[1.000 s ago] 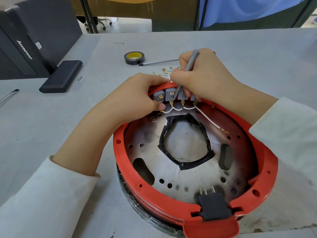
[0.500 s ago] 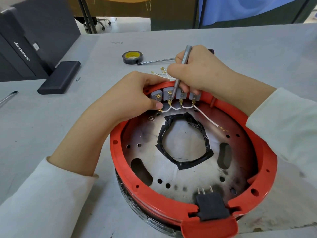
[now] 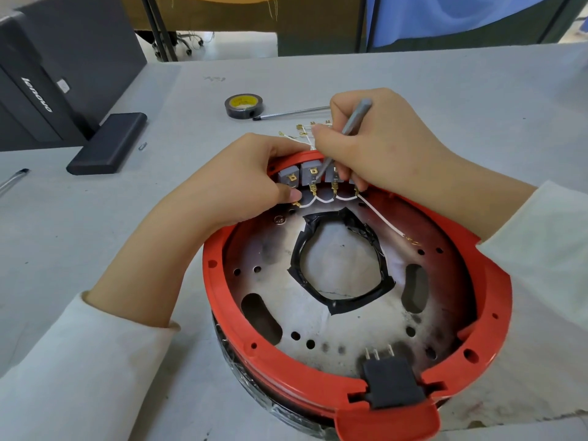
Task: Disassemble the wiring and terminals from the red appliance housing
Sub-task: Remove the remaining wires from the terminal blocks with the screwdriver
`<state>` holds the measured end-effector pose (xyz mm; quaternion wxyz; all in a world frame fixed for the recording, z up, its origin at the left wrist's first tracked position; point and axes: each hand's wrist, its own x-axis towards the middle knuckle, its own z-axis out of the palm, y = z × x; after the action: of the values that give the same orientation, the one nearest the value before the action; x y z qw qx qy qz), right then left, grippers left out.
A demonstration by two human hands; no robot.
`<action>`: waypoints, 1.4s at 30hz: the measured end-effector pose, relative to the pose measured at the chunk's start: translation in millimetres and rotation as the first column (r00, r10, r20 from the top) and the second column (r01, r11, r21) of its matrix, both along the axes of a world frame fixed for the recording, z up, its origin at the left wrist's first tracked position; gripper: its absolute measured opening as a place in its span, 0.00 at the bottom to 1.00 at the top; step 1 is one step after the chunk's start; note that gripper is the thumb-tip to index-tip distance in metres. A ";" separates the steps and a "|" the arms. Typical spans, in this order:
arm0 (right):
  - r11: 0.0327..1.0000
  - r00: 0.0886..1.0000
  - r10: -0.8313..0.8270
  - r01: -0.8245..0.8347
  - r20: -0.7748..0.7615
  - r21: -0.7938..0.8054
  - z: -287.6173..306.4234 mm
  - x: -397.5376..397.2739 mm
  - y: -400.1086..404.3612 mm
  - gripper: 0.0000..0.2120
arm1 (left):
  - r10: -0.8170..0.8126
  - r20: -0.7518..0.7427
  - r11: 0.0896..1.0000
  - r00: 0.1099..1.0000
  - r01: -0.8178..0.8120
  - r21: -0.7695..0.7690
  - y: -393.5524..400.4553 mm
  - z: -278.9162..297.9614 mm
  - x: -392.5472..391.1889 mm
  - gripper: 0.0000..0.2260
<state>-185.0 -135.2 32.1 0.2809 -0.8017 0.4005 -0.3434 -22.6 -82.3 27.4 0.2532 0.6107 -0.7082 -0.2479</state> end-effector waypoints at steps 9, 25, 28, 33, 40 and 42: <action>0.989 0.996 -0.056 0.047 -0.065 -0.141 -5.3 -2.0 7.2 0.15 | 0.006 0.004 1.000 1.000 -0.006 0.001 0.1 -0.9 -0.4 0.24; 0.989 0.995 -0.090 0.084 -0.049 -0.122 -5.5 0.9 3.6 0.14 | 0.008 -0.003 1.000 1.000 -0.008 -0.002 0.1 -1.0 -0.8 0.25; 0.987 0.993 -0.097 0.088 -0.062 -0.134 -5.8 1.2 3.9 0.15 | 0.003 -0.006 1.000 1.000 -0.003 -0.005 -0.2 -1.6 -0.7 0.25; 0.987 0.993 -0.115 0.111 -0.031 -0.120 -4.2 -0.5 3.9 0.16 | 0.008 -0.009 1.000 1.000 -0.008 -0.006 -0.7 -2.4 -0.6 0.24; 0.993 0.988 -0.117 0.115 0.100 0.030 -0.9 -7.0 2.7 0.15 | 0.027 0.009 1.000 1.000 -0.027 0.008 -0.9 -2.1 -0.5 0.25; 0.994 0.990 -0.110 0.108 0.090 0.035 -0.9 -5.5 0.6 0.18 | 0.029 0.008 1.000 1.000 -0.029 0.008 -0.7 -1.7 -0.7 0.24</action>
<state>-190.5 -134.6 31.2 0.2920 -0.7577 0.4356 -0.3885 -23.4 -83.0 25.7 0.2513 0.6228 -0.6994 -0.2446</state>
